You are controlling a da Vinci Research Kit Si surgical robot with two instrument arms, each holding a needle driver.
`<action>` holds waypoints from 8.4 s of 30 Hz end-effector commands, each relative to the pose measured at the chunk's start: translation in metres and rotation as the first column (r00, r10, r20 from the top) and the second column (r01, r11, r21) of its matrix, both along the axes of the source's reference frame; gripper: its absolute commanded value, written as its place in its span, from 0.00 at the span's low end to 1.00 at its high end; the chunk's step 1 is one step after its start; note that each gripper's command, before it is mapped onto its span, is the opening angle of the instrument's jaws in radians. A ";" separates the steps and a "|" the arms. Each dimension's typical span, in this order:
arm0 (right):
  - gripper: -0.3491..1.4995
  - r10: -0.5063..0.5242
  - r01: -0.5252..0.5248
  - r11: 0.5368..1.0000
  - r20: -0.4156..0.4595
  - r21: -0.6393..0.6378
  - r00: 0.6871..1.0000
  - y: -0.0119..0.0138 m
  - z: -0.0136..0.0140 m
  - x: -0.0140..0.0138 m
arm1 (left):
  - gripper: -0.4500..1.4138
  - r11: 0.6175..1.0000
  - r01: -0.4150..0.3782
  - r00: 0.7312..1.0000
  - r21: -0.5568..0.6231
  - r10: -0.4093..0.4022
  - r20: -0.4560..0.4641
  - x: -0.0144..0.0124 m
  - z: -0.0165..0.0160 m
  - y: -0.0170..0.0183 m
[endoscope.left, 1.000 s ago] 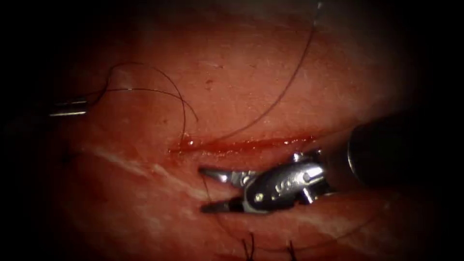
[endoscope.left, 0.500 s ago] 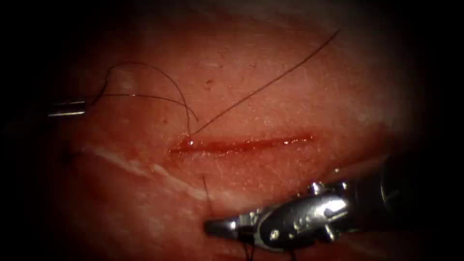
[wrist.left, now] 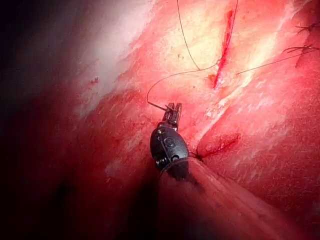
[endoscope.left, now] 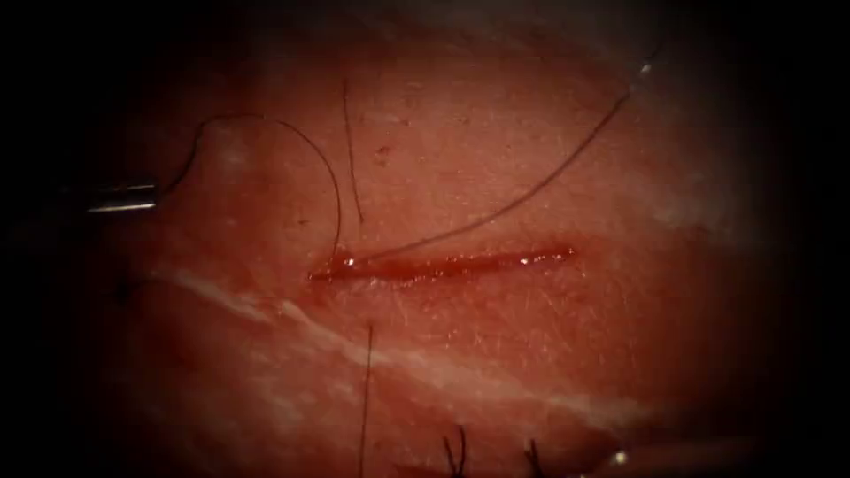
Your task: Wound Closure
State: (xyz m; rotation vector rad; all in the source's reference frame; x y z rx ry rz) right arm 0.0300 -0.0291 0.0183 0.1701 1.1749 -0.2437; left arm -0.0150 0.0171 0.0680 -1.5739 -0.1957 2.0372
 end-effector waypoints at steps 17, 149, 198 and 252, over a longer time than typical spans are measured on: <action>0.68 0.152 -0.150 0.988 0.048 -0.041 0.987 0.0072 0.0159 -0.0018 | 0.00 1.000 -0.001 1.000 0.002 0.001 0.002 -0.0004 0.0009 -0.0003; 0.47 0.509 -0.538 0.688 0.204 0.488 0.836 0.0188 0.0246 0.0002 | 0.63 0.993 0.046 0.999 0.110 -0.042 -0.031 -0.0016 0.0029 0.0008; 0.84 0.521 -0.500 0.749 0.081 0.435 0.850 0.0185 0.0189 -0.0008 | 0.54 0.956 -0.224 0.963 0.189 0.247 -0.107 -0.0060 -0.0053 -0.0014; 0.70 0.325 -0.356 0.811 0.149 0.464 0.934 0.0135 0.0077 -0.0015 | 0.00 0.990 -0.044 0.953 0.135 0.001 0.304 -0.0129 -0.0067 -0.0026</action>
